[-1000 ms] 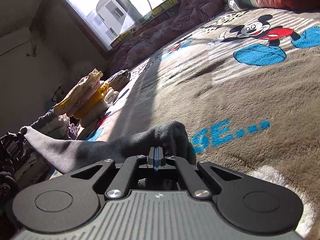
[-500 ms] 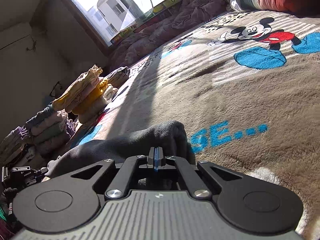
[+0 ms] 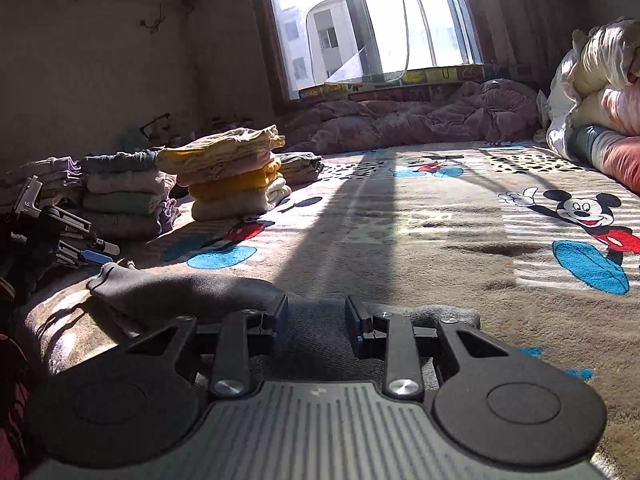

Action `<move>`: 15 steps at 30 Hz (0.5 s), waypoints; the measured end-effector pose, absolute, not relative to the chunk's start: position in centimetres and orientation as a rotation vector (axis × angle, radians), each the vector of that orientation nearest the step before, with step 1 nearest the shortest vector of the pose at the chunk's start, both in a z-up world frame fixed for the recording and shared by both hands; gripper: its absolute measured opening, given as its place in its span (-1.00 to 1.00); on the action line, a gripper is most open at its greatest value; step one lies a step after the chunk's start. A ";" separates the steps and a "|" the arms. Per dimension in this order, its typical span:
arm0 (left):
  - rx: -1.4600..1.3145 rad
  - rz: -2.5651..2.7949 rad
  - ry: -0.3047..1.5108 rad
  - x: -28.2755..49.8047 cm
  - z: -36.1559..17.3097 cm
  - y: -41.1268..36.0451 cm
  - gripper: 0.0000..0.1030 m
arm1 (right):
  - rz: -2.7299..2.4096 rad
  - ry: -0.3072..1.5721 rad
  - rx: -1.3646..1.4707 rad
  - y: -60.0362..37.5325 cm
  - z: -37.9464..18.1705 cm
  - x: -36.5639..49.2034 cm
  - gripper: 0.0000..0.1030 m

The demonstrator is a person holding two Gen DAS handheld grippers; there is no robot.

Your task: Fold clothes

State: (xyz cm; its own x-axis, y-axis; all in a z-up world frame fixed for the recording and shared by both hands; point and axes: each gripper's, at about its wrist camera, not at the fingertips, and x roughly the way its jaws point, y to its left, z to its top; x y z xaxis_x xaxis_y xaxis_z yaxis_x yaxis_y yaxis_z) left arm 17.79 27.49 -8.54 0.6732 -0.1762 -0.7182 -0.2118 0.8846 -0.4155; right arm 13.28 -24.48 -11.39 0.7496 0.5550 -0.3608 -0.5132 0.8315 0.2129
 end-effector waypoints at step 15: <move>-0.055 0.140 0.491 14.7 -10.5 24.6 -0.90 | 0.697 0.682 0.202 -25.9 -14.5 14.9 -0.60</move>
